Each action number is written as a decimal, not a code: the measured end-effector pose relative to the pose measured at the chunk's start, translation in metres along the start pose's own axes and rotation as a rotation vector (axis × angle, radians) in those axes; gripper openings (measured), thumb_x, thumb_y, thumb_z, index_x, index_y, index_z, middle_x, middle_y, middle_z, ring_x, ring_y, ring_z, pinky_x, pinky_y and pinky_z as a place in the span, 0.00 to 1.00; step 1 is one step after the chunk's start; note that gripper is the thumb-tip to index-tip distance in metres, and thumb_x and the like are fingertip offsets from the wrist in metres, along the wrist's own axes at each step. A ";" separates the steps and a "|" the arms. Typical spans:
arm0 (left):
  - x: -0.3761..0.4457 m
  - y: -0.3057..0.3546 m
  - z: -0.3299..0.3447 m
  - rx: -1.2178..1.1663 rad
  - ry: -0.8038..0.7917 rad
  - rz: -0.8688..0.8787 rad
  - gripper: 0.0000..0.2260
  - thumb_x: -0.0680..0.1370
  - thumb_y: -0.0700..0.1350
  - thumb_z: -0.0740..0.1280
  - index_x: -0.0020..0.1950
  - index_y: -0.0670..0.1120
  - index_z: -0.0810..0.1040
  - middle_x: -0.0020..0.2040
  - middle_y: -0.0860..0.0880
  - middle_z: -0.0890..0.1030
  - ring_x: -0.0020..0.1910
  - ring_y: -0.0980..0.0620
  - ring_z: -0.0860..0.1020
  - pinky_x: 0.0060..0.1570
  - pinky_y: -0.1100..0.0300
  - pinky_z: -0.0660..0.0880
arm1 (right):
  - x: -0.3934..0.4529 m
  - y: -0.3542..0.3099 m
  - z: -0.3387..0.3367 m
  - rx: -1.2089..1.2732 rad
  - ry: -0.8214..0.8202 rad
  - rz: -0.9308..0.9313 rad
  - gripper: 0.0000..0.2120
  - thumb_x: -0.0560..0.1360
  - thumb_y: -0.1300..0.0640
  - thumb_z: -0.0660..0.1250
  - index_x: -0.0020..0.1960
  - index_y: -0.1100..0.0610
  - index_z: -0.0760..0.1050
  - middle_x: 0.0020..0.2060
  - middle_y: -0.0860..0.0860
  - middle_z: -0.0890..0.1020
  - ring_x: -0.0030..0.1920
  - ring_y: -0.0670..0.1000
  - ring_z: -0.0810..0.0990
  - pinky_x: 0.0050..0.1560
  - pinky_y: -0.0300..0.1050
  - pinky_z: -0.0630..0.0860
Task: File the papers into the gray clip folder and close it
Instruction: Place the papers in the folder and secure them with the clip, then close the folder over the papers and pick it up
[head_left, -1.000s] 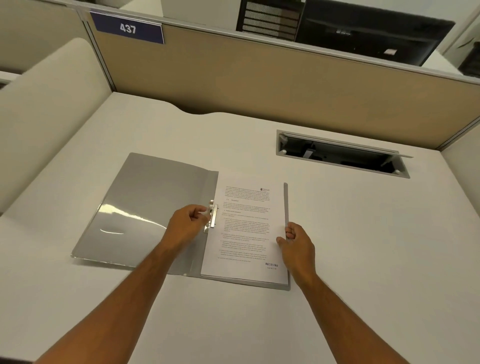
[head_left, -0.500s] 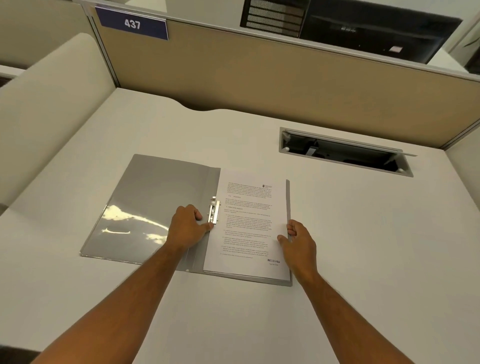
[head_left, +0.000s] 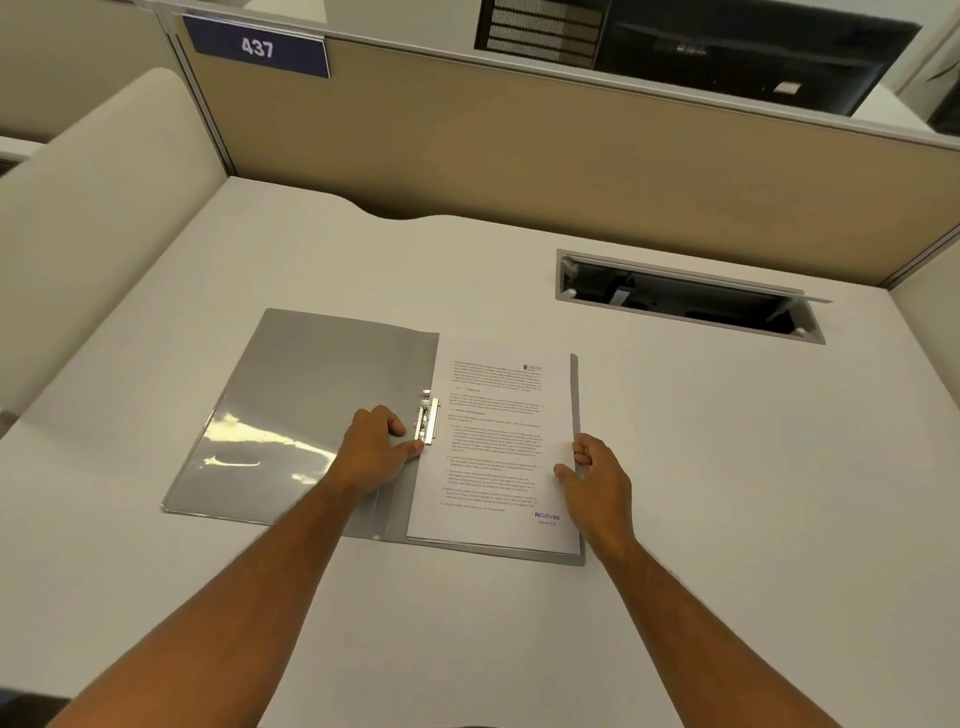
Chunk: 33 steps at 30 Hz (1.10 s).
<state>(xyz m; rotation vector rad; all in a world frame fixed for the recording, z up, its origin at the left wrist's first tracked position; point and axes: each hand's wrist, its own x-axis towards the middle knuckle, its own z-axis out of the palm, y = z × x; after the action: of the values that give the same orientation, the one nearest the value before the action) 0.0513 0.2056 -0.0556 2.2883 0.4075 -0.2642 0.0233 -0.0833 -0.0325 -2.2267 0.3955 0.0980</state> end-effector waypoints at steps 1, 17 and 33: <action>0.000 0.001 -0.002 -0.010 -0.016 -0.005 0.12 0.73 0.49 0.75 0.48 0.48 0.74 0.46 0.49 0.76 0.43 0.51 0.77 0.40 0.63 0.72 | 0.000 0.000 0.000 0.004 0.001 0.001 0.23 0.76 0.57 0.70 0.69 0.55 0.69 0.65 0.51 0.77 0.60 0.53 0.78 0.60 0.48 0.76; 0.022 -0.012 -0.062 0.024 0.296 -0.037 0.16 0.76 0.48 0.72 0.61 0.44 0.77 0.61 0.41 0.75 0.59 0.41 0.76 0.60 0.48 0.75 | -0.002 -0.002 0.002 -0.150 -0.027 -0.091 0.25 0.76 0.56 0.71 0.70 0.56 0.68 0.67 0.54 0.74 0.65 0.55 0.74 0.66 0.53 0.73; 0.019 -0.055 -0.119 0.201 0.433 -0.448 0.27 0.77 0.56 0.64 0.70 0.40 0.65 0.69 0.36 0.70 0.69 0.35 0.67 0.68 0.38 0.62 | -0.006 -0.009 0.019 -0.341 -0.029 -0.186 0.28 0.75 0.52 0.70 0.71 0.58 0.67 0.71 0.57 0.69 0.70 0.58 0.66 0.69 0.54 0.67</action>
<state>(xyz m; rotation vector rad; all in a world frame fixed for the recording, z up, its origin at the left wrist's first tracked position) 0.0558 0.3323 -0.0179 2.4232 1.1669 -0.0239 0.0214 -0.0617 -0.0363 -2.5836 0.1616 0.1045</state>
